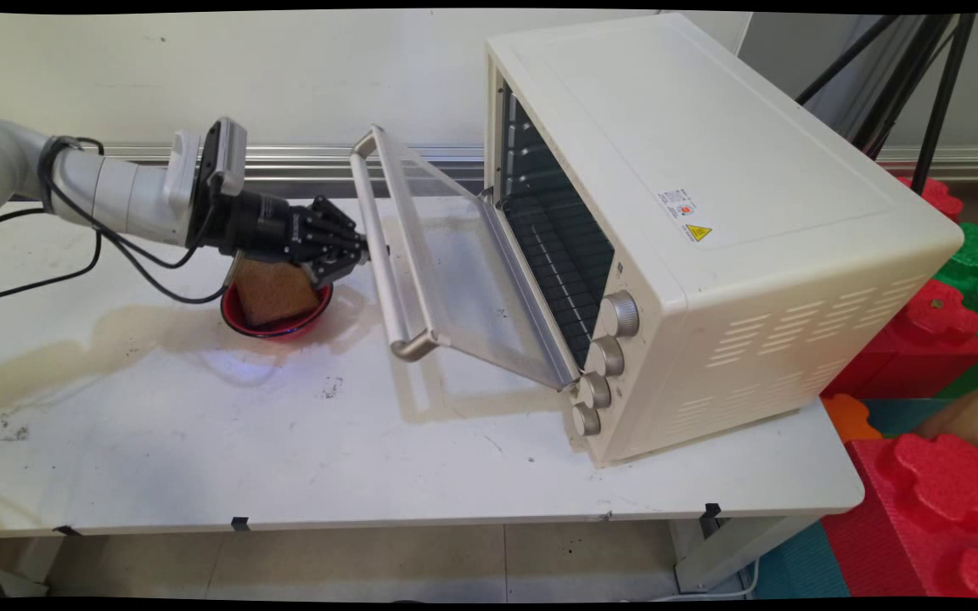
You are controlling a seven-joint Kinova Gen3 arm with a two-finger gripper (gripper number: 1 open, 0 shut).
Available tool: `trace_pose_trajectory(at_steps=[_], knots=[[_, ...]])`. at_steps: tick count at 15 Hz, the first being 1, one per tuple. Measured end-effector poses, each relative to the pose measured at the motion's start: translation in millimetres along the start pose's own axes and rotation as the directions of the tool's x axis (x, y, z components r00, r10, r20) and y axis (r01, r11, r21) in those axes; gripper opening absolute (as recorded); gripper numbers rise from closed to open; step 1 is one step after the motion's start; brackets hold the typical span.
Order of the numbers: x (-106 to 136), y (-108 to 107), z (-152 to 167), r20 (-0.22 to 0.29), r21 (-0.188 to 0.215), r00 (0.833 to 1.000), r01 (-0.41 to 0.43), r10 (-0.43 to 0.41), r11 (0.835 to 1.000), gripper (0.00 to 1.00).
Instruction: Close the oven
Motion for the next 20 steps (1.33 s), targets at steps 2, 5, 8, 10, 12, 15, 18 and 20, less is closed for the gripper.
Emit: trace_pose_trajectory(at_steps=[2,5,8,10,12,15,18,20], knots=[[6,-2,2,-0.013,0.004,1.0,0.0,0.0,1.0,0.0],[13,-6,6,-0.027,0.01,1.0,0.0,0.0,1.0,0.0],[18,-9,10,-0.035,0.013,0.999,-0.001,0.001,1.0,0.0],[20,-11,12,-0.038,0.015,0.999,-0.002,0.002,1.0,0.0],[22,-12,13,-0.04,0.016,0.999,-0.004,0.005,1.0,0.0],[23,-14,13,-0.037,0.017,0.999,-0.01,0.011,1.0,0.0],[23,-14,12,-0.032,0.018,0.999,-0.017,0.018,1.0,0.0],[23,-15,10,-0.028,0.019,0.999,-0.021,0.022,1.0,0.0]])
